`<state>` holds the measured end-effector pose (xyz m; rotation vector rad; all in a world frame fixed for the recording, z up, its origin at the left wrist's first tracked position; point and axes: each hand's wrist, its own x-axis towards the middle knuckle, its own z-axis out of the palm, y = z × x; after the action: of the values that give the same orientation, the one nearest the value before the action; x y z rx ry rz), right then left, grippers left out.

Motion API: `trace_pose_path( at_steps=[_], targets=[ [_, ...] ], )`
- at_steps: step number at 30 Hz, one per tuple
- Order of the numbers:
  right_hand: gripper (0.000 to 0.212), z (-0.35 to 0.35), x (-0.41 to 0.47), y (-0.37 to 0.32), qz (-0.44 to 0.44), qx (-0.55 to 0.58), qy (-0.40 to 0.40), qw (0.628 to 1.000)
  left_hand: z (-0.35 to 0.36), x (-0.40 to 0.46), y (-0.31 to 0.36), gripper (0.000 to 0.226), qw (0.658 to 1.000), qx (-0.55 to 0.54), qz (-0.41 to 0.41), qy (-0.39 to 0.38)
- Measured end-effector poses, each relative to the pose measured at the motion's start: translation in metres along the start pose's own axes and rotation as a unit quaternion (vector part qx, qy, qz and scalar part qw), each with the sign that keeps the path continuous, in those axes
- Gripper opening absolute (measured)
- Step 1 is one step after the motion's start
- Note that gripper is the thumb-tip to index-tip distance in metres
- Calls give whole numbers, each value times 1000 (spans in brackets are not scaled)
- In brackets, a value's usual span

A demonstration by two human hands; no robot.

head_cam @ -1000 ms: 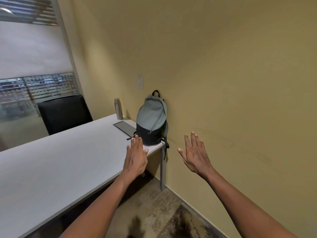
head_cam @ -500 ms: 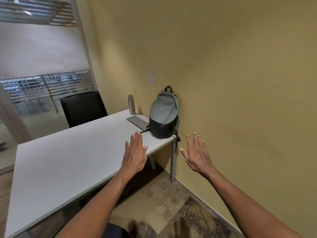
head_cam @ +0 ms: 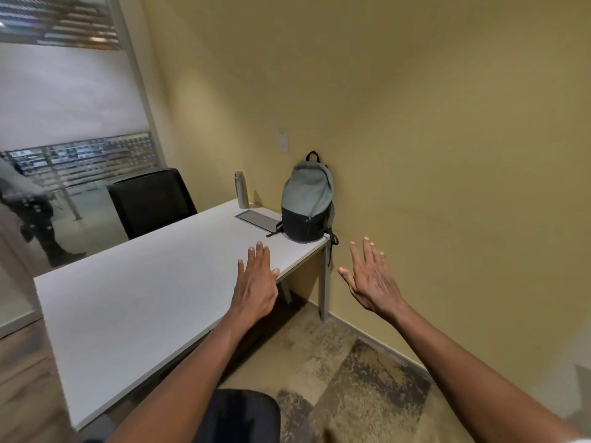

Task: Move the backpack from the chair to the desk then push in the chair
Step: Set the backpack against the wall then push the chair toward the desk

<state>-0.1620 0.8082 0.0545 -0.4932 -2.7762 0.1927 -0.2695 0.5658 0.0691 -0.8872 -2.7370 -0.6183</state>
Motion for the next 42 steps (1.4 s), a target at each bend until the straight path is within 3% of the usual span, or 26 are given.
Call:
trace_pose_path(
  at_steps=[10,26,42],
  targets=[
    [75,-2,-91,-100,24,-7,10,1000,-43,-93,-75,59,1000,-21,5,-17],
    [76,-21,-139,-164,6,-13,16,1000,-98,-164,-106,59,1000,-22,-7,-11],
    [72,-38,-286,-317,71,-5,54,996,-171,-293,-188,58,993,-57,84,-57]
  ],
)
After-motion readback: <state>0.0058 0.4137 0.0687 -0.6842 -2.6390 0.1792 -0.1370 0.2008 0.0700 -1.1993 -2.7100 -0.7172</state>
